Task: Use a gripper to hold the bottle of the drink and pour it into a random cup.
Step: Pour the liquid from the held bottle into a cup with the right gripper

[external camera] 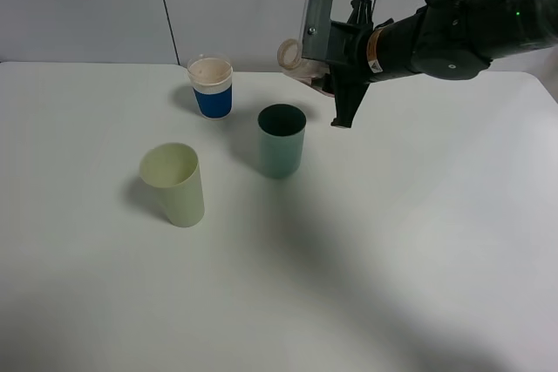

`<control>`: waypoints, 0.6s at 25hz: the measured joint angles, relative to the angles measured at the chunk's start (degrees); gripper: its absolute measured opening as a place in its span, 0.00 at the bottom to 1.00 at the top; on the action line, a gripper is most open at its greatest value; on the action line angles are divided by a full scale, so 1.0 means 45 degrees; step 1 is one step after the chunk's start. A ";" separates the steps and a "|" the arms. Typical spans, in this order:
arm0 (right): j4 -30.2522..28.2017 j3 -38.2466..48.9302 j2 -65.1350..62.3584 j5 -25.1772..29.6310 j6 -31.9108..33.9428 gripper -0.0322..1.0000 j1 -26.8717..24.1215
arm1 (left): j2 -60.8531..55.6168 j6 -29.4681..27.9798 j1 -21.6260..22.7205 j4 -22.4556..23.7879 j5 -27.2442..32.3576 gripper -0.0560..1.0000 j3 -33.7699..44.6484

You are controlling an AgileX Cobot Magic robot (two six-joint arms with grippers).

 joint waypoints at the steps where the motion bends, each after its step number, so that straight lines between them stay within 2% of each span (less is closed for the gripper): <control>1: 0.0000 -0.0066 0.0000 0.0151 -0.0134 0.38 0.0038 | 0.0000 0.0000 0.0000 0.0000 0.0000 0.93 0.0000; 15: -0.0190 -0.0166 0.0000 0.1074 -0.2563 0.38 0.0699 | 0.0000 0.0000 0.0000 0.0000 0.0000 0.93 0.0000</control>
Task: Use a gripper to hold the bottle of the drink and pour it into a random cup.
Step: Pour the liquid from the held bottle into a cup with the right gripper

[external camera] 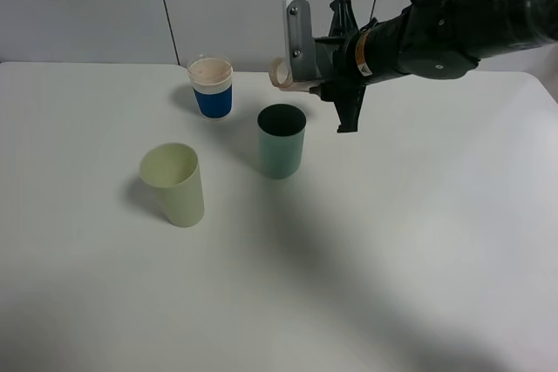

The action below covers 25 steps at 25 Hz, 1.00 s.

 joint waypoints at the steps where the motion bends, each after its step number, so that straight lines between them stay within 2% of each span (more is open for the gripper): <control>1: 0.0000 0.0000 0.0000 0.0057 -0.0168 0.38 0.0052 | 0.0000 0.0000 0.0000 0.0000 0.0000 0.93 0.0000; 13: -0.0061 0.0000 0.0000 0.0931 -0.1603 0.38 0.0231 | 0.0000 0.0000 0.0000 0.0000 0.0000 0.93 0.0000; 25: -0.0324 0.0000 0.0000 0.1250 -0.2594 0.38 0.0290 | 0.0000 0.0000 0.0000 0.0000 0.0000 0.93 0.0000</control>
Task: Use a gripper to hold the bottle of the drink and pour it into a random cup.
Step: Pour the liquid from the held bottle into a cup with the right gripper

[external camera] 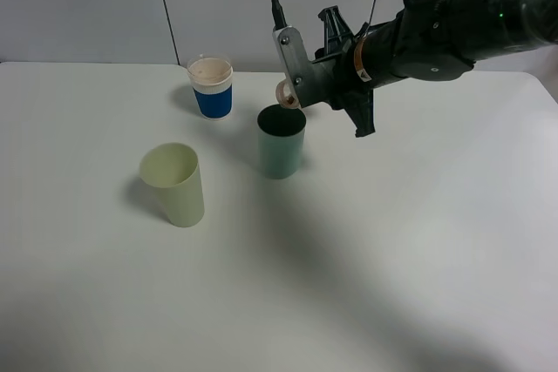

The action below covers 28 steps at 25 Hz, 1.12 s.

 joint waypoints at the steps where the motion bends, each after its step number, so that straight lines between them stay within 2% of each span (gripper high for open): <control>1: -0.0009 0.0000 0.0000 0.0071 -0.0084 0.38 0.0004 | 0.0000 0.0000 0.0000 0.0000 0.0000 0.93 0.0000; 7: -0.0184 -0.0057 0.0000 0.0248 -0.0179 0.38 0.0004 | 0.0000 0.0000 0.0000 0.0000 0.0000 0.93 0.0000; 11: -0.0347 -0.0693 0.0000 0.0862 -0.0099 0.38 0.0139 | 0.0000 0.0000 0.0000 0.0000 0.0000 0.93 0.0000; 15: -0.0642 -0.1170 0.0000 0.0962 -0.0034 0.38 0.0371 | 0.0000 0.0000 0.0000 0.0000 0.0000 0.93 0.0000; 28: -0.1057 -0.1189 0.0000 0.1461 -0.0714 0.38 0.0452 | 0.0000 0.0000 0.0000 0.0000 0.0000 0.93 0.0000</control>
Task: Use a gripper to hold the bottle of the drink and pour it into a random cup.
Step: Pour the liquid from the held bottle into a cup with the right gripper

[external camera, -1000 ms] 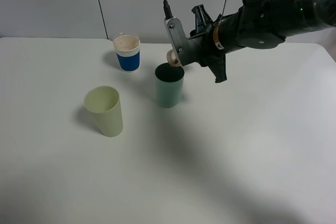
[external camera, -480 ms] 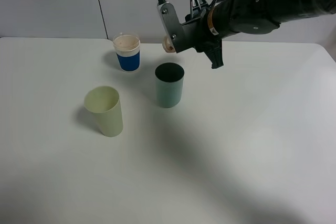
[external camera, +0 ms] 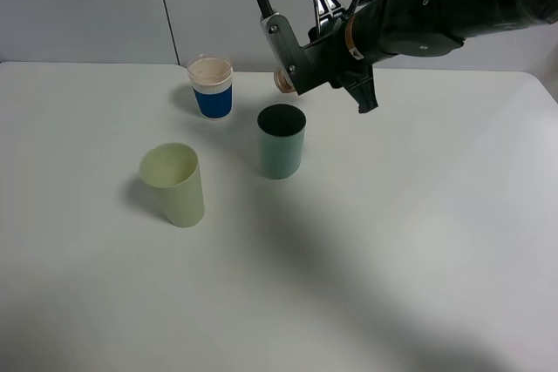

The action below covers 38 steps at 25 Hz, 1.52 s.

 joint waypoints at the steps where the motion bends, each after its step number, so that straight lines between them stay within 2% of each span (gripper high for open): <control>1: -0.0013 0.0000 0.0000 0.0026 0.0000 0.38 0.0014 | 0.0000 0.0000 0.0000 0.0000 0.0000 0.93 0.0000; 38: -0.1857 0.0000 0.0000 0.0268 -0.0064 0.38 0.0282 | 0.0000 0.0000 0.0000 0.0000 0.0000 0.93 0.0000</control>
